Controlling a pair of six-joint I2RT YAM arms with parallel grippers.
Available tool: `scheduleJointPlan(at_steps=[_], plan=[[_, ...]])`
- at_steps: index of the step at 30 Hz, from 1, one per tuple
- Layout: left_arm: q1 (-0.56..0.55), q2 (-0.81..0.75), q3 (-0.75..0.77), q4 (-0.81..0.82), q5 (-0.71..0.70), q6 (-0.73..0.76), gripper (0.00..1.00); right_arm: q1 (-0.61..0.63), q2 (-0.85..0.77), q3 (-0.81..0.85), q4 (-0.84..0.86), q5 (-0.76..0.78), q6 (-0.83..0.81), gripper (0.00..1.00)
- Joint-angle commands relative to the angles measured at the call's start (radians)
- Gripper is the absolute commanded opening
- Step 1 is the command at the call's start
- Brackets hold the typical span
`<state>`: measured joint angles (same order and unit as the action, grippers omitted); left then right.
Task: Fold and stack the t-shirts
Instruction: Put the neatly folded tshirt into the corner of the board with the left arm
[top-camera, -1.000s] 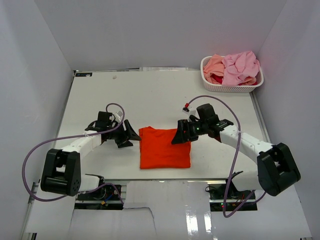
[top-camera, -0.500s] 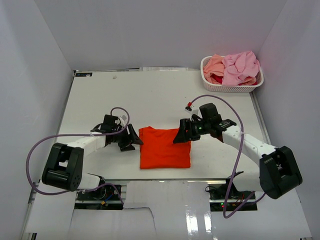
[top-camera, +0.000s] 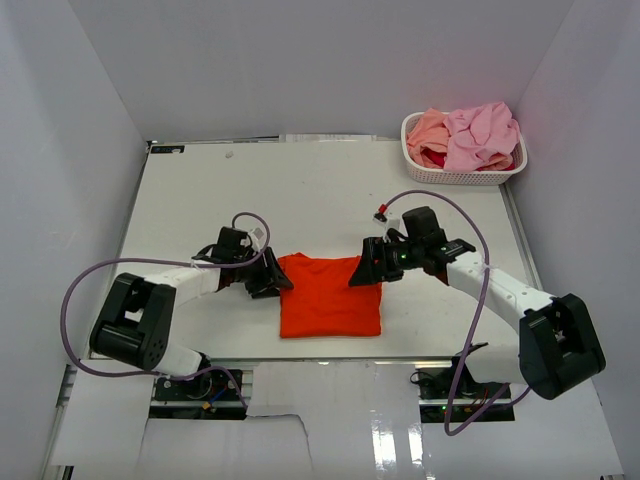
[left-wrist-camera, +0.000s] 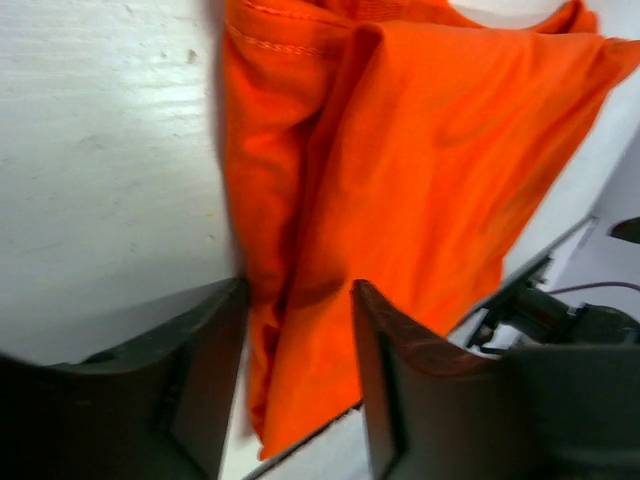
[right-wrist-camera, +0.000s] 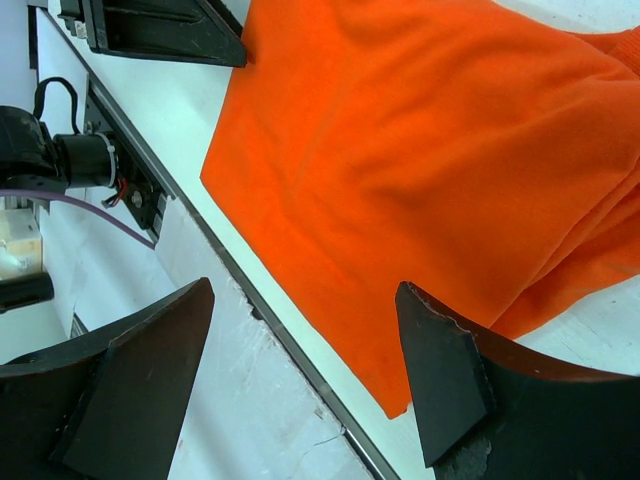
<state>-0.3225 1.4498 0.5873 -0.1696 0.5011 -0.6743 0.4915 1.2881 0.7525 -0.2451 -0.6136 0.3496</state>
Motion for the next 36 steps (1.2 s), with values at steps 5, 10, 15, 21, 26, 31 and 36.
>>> scheduleJointPlan(at_steps=[5, 10, 15, 21, 26, 31, 36], plan=[[-0.012, 0.037, -0.011, -0.039, -0.130, 0.007, 0.41, -0.011, -0.035, -0.015, -0.005, -0.031, -0.023, 0.80], [-0.012, 0.041, 0.002, -0.053, -0.148, 0.005, 0.34, -0.014, -0.032, -0.018, -0.005, -0.032, -0.029, 0.80], [-0.012, 0.070, 0.003, -0.036, -0.122, 0.007, 0.34, -0.018, -0.026, -0.021, -0.003, -0.038, -0.032, 0.80], [-0.013, 0.081, 0.000, -0.021, -0.122, 0.009, 0.23, -0.021, -0.023, -0.028, -0.002, -0.038, -0.037, 0.80], [-0.013, 0.099, 0.012, -0.039, -0.154, 0.004, 0.00, -0.027, -0.024, -0.036, -0.005, -0.031, -0.038, 0.80], [-0.012, 0.110, 0.038, -0.071, -0.209, 0.008, 0.00, -0.050, -0.036, -0.035, -0.006, -0.032, -0.038, 0.80], [-0.012, 0.159, 0.132, -0.148, -0.352, 0.038, 0.00, -0.064, -0.055, -0.025, -0.019, -0.044, -0.044, 0.80]])
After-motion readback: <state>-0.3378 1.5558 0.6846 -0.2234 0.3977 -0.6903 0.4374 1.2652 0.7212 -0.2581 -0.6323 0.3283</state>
